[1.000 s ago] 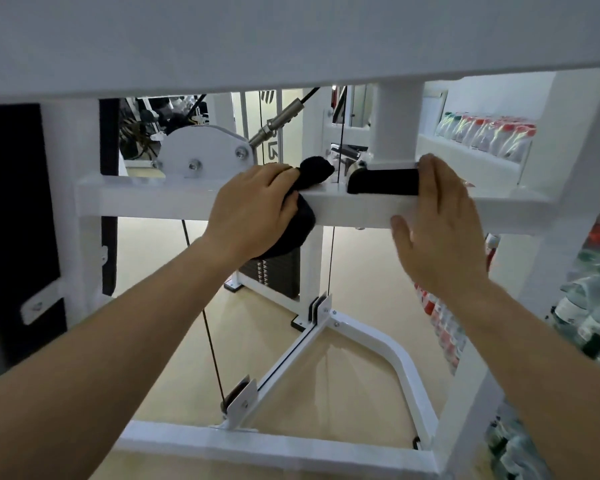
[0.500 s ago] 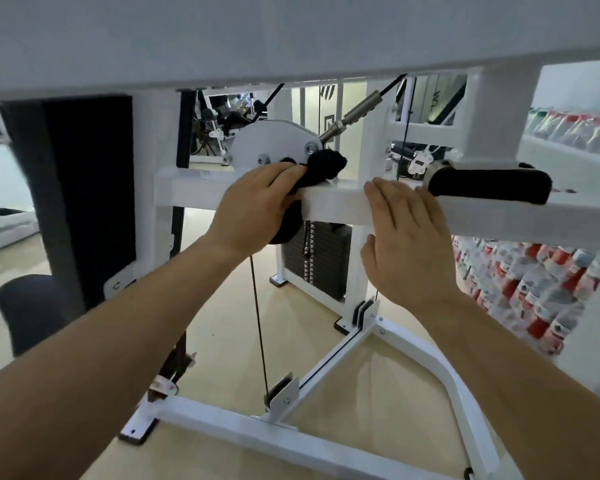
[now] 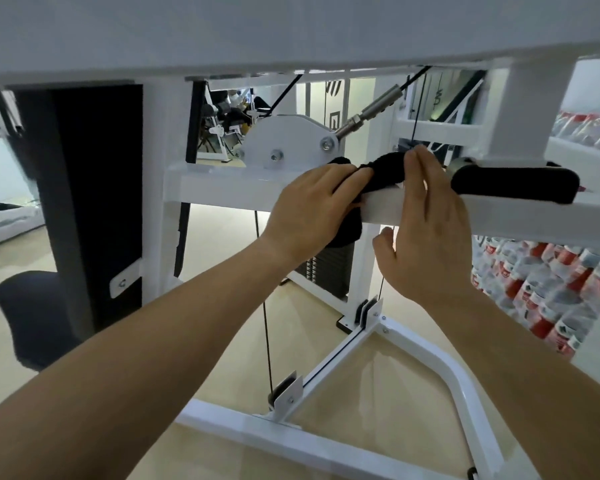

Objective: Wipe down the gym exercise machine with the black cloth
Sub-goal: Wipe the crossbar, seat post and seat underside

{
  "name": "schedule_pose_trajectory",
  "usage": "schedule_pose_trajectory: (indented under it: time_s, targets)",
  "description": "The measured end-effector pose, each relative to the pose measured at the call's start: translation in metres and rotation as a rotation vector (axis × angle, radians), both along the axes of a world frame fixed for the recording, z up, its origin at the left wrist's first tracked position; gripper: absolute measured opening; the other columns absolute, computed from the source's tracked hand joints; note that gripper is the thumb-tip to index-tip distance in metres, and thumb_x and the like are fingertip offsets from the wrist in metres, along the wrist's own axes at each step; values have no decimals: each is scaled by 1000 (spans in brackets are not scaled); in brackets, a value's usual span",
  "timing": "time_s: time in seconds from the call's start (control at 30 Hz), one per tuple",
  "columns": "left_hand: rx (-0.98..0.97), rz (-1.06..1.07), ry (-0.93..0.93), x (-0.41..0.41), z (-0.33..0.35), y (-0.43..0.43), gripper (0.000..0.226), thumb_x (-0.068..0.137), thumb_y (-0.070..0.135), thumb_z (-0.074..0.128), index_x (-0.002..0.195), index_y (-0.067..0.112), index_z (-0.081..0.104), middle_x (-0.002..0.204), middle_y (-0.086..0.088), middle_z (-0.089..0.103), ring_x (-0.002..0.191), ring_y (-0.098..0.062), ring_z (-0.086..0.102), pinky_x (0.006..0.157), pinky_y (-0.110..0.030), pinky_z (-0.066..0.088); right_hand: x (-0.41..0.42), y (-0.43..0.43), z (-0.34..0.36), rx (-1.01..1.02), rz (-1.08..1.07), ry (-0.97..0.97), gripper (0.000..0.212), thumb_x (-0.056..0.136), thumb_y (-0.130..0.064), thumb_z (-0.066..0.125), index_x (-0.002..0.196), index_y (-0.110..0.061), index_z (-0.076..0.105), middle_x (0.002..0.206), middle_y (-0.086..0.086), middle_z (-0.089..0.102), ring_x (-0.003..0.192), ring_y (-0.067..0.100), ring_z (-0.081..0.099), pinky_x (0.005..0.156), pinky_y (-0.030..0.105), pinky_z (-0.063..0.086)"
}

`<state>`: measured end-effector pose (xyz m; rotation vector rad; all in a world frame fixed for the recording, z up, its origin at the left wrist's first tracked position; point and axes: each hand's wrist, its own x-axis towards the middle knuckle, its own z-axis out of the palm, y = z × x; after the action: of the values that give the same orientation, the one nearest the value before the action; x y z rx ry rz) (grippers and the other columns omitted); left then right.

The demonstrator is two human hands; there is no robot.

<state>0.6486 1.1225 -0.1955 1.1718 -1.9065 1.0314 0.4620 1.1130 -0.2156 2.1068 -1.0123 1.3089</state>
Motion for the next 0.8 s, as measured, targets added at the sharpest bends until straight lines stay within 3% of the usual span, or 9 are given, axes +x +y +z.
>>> schedule_pose_trajectory:
  time_s: [0.13,0.3,0.47,0.6,0.8]
  targets:
    - [13,91,42,54,-3,10,36,95,17,58,129,7,63,121,-13,67,105,-33,64,84,-43,56,40,0,7,12,11,98,73,83,-25,55,150,-4,34,152,16,40,133,31,43,112,46,32]
    - [68,191,76,115,2,35,39,94,18,51,130,6,61,123,-14,66,106,-33,62,83,-42,54,83,-3,9,28,-5,83,50,82,-28,58,130,-15,53,127,7,57,113,25,47,99,46,31]
    - [126,316,144,167,6,53,40,96,26,44,131,12,57,123,-10,62,102,-32,61,81,-45,55,94,-4,9,9,-29,39,37,82,-28,54,117,-18,57,114,6,58,105,27,49,94,44,31]
    - [140,401,158,174,7,56,41,95,25,44,132,10,55,124,-12,61,109,-32,55,79,-43,52,92,-3,7,-28,-18,68,41,81,-26,54,121,-16,58,117,7,60,107,29,50,96,45,33]
    - [59,359,196,150,-1,51,35,99,18,48,131,9,59,122,-11,63,110,-31,58,80,-45,53,79,-3,6,3,117,24,45,83,-22,48,125,-12,60,123,7,65,114,27,56,106,43,36]
